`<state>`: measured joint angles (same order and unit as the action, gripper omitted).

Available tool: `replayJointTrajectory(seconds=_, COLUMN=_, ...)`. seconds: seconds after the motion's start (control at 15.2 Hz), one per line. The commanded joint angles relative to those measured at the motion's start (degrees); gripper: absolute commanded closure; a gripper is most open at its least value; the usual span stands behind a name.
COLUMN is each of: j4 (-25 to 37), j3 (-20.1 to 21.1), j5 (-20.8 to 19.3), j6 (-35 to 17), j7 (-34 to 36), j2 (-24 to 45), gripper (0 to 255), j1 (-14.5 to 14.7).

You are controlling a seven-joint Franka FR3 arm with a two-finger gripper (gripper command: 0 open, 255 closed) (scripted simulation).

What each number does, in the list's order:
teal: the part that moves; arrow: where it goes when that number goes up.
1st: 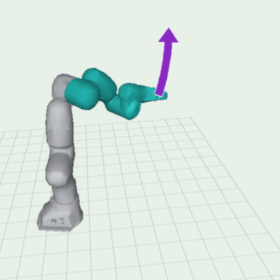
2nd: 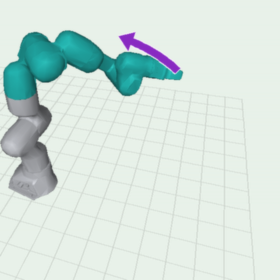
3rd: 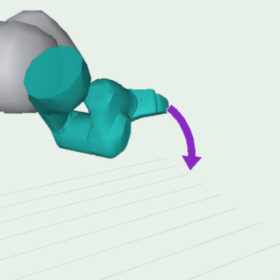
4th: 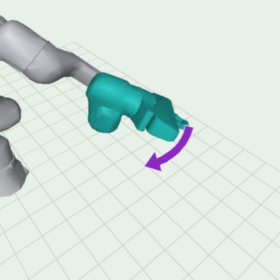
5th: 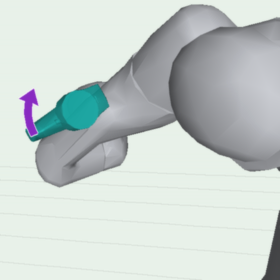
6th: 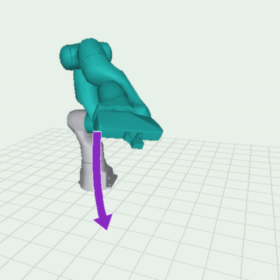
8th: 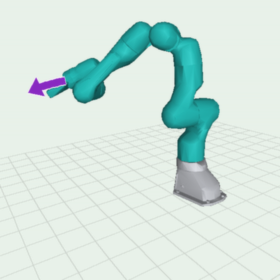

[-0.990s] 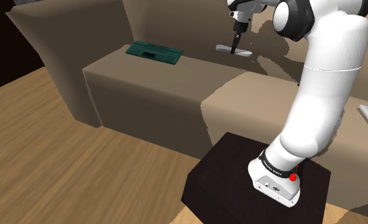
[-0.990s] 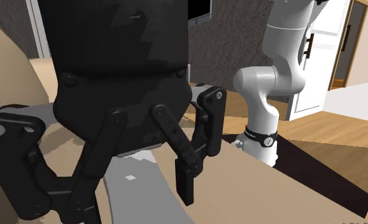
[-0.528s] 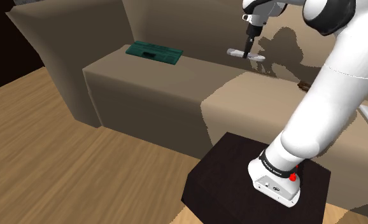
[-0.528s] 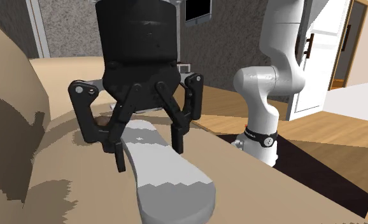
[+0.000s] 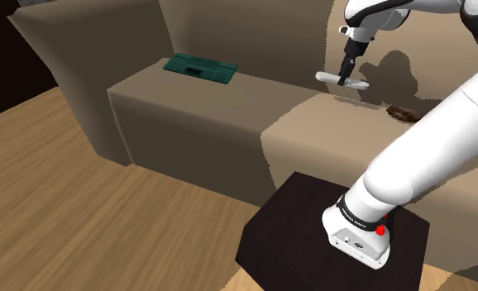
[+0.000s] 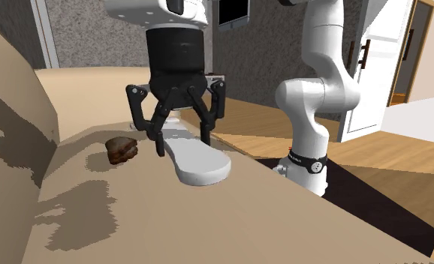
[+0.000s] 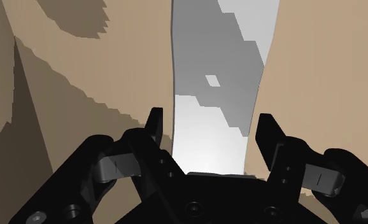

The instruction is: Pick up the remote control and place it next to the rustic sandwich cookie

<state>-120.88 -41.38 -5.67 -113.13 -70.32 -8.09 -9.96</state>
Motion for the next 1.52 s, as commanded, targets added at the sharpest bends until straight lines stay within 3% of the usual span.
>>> replayJointTrajectory(seconds=0.0, j4=-2.48, j3=-0.38, j5=-2.41, j6=-0.02, j7=-0.31, j2=-3.19, gripper=255, j1=-1.15)
replayJointTrajectory(seconds=0.73, j4=-13.58, j3=-2.32, j5=-15.18, j6=3.11, j7=-5.05, j2=-20.56, gripper=255, j1=-11.67)
replayJointTrajectory(seconds=1.45, j4=-16.63, j3=-7.64, j5=-24.93, j6=8.26, j7=-16.47, j2=-31.79, gripper=255, j1=-23.09)
